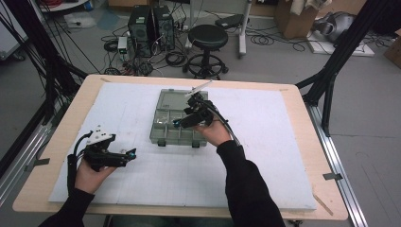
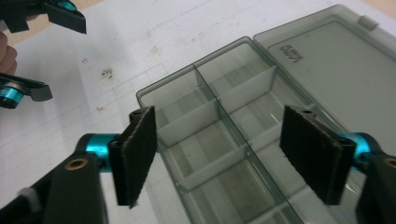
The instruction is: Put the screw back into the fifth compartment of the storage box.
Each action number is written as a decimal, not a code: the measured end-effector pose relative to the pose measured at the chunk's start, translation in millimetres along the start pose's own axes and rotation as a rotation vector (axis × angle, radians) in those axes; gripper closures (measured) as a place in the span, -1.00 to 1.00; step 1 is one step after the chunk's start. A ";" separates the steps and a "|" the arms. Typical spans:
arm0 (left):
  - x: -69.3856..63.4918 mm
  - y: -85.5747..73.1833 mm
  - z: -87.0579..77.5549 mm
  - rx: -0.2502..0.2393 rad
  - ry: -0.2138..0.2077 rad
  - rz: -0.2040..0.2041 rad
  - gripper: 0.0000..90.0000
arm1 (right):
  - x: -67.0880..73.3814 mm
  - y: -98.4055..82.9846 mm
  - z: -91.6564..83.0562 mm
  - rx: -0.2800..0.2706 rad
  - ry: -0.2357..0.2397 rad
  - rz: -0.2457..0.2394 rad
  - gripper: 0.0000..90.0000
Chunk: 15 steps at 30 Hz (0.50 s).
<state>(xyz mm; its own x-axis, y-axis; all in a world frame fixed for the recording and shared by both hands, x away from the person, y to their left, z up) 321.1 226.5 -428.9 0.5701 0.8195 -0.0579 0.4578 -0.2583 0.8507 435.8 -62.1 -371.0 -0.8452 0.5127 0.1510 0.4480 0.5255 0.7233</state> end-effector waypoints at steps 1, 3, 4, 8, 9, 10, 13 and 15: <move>0.1 -0.1 0.2 0.001 -0.002 0.001 -0.96 | -0.9 -1.5 -2.7 -0.002 -0.011 0.001 -0.54; 0.1 -0.1 0.4 0.002 -0.001 0.001 -0.96 | -3.3 -4.7 -7.7 -0.005 -0.020 -0.002 -0.54; 0.1 0.0 0.3 0.002 -0.001 0.002 -0.96 | -4.5 -6.3 -9.8 -0.012 -0.025 -0.001 -0.56; 0.2 0.2 0.0 -0.004 0.002 -0.001 -0.96 | -7.8 -12.6 -17.7 -0.026 -0.040 0.012 -0.63; 0.2 0.3 -0.1 -0.005 0.001 -0.002 -0.96 | -8.7 -14.1 -19.1 -0.023 -0.043 0.011 -0.66; 0.2 0.3 -0.1 -0.005 0.001 -0.003 -0.96 | -9.1 -15.4 -20.5 -0.024 -0.044 0.011 -0.67; 0.1 0.2 0.1 -0.006 0.002 -0.007 -0.96 | -9.4 -18.5 -25.7 -0.028 -0.053 0.017 -0.67; 0.1 0.3 0.1 -0.007 0.002 -0.007 -0.96 | -8.2 -20.1 -29.8 -0.033 -0.043 0.004 -0.71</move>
<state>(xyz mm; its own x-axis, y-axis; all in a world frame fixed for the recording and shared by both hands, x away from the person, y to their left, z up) 321.4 226.5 -428.7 0.5654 0.8224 -0.0632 0.4574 -0.2489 0.8537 425.0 -97.1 -366.7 -0.8299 0.5436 0.1253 0.4406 0.5011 0.7448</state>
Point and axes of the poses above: each handheld gripper's, and its own axes: z roughly forward along the jaws, y roughly out of its top, x roughly to its left, the point moved 3 cm from there along z, roughly forward along the jaws, and after that the axes turned 1 degree about -y, right-handed, at the moved point
